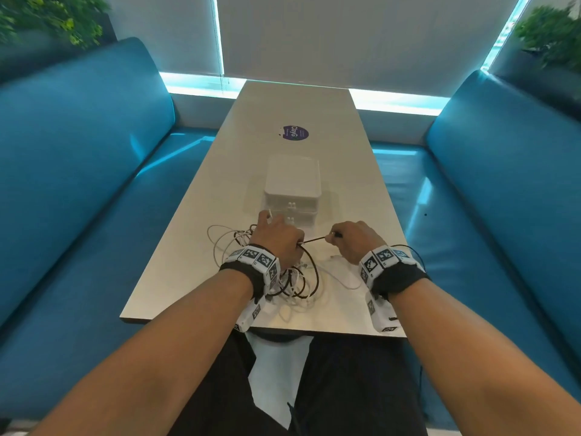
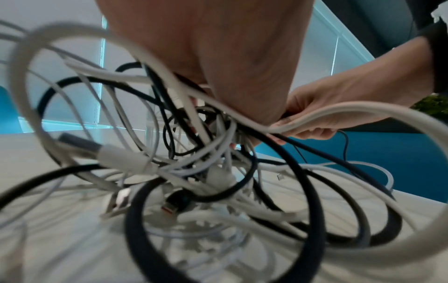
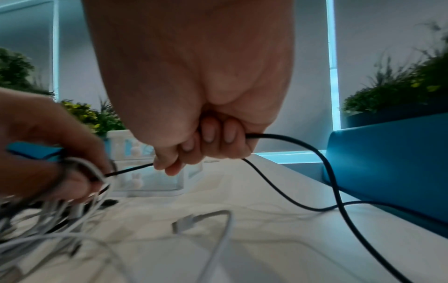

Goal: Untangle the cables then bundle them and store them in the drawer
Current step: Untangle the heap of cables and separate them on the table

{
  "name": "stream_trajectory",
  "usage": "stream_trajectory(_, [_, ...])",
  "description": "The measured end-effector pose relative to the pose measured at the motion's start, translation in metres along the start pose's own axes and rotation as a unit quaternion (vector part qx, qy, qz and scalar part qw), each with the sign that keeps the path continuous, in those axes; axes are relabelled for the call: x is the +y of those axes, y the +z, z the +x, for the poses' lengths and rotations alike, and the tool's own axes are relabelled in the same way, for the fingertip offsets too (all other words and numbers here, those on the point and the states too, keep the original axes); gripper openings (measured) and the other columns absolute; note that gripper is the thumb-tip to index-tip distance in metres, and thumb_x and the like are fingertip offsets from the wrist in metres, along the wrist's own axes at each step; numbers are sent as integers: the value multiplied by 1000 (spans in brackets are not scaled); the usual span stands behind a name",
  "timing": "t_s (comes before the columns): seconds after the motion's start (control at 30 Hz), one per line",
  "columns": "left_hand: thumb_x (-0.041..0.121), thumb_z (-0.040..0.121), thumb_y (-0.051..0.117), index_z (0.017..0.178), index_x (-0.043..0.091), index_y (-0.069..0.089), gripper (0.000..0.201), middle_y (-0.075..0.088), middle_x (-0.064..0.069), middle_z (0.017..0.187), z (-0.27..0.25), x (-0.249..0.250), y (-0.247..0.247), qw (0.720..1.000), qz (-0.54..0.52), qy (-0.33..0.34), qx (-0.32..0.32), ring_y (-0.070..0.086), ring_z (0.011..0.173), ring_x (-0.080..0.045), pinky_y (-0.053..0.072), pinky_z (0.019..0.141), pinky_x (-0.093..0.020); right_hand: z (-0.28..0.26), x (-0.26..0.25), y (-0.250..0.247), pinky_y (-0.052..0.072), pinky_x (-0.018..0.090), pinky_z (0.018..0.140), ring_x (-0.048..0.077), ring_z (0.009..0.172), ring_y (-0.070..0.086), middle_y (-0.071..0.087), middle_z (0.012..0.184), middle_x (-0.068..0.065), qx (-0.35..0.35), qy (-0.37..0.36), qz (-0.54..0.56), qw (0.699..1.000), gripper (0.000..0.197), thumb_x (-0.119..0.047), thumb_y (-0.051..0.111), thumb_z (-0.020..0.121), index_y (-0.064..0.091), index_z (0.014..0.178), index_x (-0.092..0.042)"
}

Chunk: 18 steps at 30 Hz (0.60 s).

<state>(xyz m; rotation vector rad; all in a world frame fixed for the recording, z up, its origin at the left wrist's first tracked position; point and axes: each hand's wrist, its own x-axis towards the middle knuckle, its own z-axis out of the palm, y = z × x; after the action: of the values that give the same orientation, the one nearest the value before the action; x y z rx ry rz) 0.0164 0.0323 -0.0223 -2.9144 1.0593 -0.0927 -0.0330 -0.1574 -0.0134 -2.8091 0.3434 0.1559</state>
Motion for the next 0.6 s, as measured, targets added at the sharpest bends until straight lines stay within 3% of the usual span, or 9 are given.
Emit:
stream_trajectory(0.13, [38, 87, 52, 102, 33, 67, 22, 65, 4, 107, -3, -3, -2, 1000, -22, -4, -15, 45, 118, -23, 18, 108, -53, -1, 13, -8, 50, 34, 76, 27, 85, 62, 65, 100, 8, 19, 36, 4, 999, 25, -45, 54, 97, 69, 100, -25])
stream_trajectory(0.23, [33, 92, 49, 103, 30, 68, 23, 68, 5, 105, -2, 5, -2, 1000, -7, -1, -12, 44, 118, -23, 18, 107, -52, -5, 8, -3, 51, 36, 80, 29, 92, 62, 63, 108, 10, 34, 47, -38, 998, 29, -44, 50, 99, 66, 110, -22])
stream_trajectory(0.33, [28, 92, 48, 99, 26, 69, 22, 68, 2, 101, -2, 8, -1, 1000, -10, -11, -12, 44, 116, -25, 19, 106, -51, -11, -4, 4, 53, 41, 84, 31, 99, 62, 62, 113, 12, 31, 20, -68, 997, 33, -38, 47, 100, 55, 126, -20])
stream_trajectory(0.4, [28, 90, 50, 97, 26, 68, 20, 68, 1, 99, -1, 10, -2, 1000, -6, -12, -15, 44, 116, -26, 20, 105, -50, -13, -13, 7, 53, 42, 86, 32, 104, 63, 63, 116, 11, 15, -18, -71, 997, 39, -38, 49, 98, 49, 135, -26])
stream_trajectory(0.5, [28, 89, 53, 94, 26, 66, 14, 67, 1, 97, -3, 14, -5, 1000, -1, -12, -13, 46, 115, -25, 21, 104, -49, -11, -26, 14, 55, 43, 84, 29, 97, 65, 69, 110, 7, -11, -65, -72, 995, 28, -39, 49, 97, 63, 120, -30])
stream_trajectory(0.6, [27, 89, 53, 93, 27, 65, 12, 65, 3, 95, -5, 14, -4, 1000, -15, -20, -7, 47, 115, -24, 21, 106, -49, -10, -33, 15, 56, 42, 77, 26, 85, 65, 69, 97, 3, -8, -68, -62, 996, 27, -44, 48, 99, 66, 106, -26])
